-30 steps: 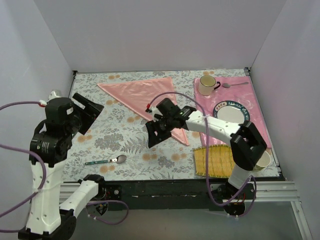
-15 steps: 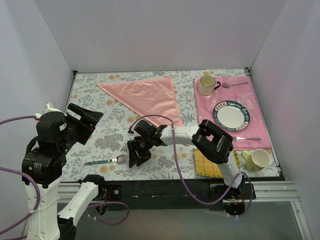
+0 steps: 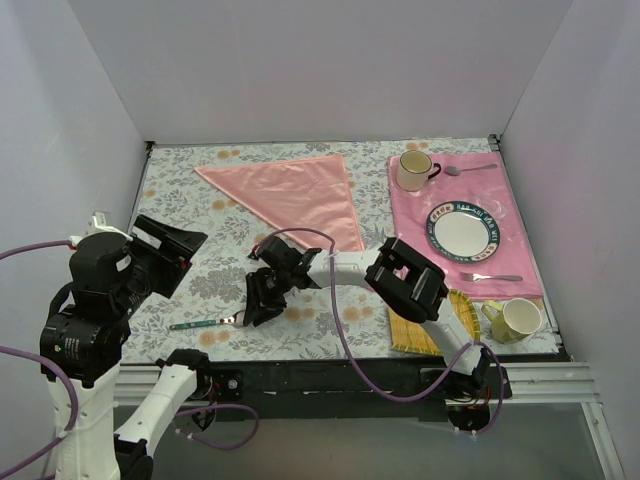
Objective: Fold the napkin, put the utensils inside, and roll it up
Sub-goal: Grab a utensil with the right arm, then pass the utensil from the right arm to the left
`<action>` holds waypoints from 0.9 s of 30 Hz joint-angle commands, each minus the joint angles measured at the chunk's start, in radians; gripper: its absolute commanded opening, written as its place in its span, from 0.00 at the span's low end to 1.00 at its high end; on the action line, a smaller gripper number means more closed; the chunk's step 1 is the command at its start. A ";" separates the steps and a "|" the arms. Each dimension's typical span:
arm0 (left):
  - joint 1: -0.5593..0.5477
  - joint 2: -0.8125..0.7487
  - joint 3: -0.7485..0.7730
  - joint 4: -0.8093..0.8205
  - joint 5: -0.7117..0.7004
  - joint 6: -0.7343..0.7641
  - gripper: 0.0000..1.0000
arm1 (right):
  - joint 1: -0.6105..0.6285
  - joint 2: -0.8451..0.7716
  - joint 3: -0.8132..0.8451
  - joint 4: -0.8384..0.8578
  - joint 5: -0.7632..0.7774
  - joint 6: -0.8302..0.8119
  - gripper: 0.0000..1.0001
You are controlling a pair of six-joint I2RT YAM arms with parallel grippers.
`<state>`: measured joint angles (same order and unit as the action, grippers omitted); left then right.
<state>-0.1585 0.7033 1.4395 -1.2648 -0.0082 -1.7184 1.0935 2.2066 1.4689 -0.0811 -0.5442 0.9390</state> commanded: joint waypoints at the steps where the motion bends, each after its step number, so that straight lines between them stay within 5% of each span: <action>1: 0.004 -0.002 0.029 -0.025 0.036 0.000 0.71 | 0.000 0.051 0.037 0.018 0.029 0.038 0.42; 4: 0.004 -0.005 0.022 -0.028 0.036 0.003 0.71 | -0.001 0.085 0.079 -0.012 0.010 0.047 0.30; 8: 0.004 -0.005 0.001 0.005 0.088 0.032 0.70 | -0.023 0.090 0.145 -0.092 -0.023 -0.078 0.02; 11: 0.002 -0.008 -0.039 0.054 0.126 0.062 0.70 | -0.072 0.039 0.189 -0.199 -0.019 -0.201 0.01; 21: 0.002 0.180 -0.298 0.338 0.462 0.342 0.62 | -0.286 -0.229 0.206 -0.730 0.018 -1.047 0.01; 27: -0.013 0.287 -0.384 0.580 0.626 0.463 0.59 | -0.373 -0.401 0.033 -0.681 -0.167 -1.141 0.01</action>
<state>-0.1593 0.9535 1.0645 -0.8738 0.4438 -1.3907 0.7258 1.8862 1.5642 -0.6914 -0.5602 -0.0261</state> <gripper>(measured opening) 0.602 0.063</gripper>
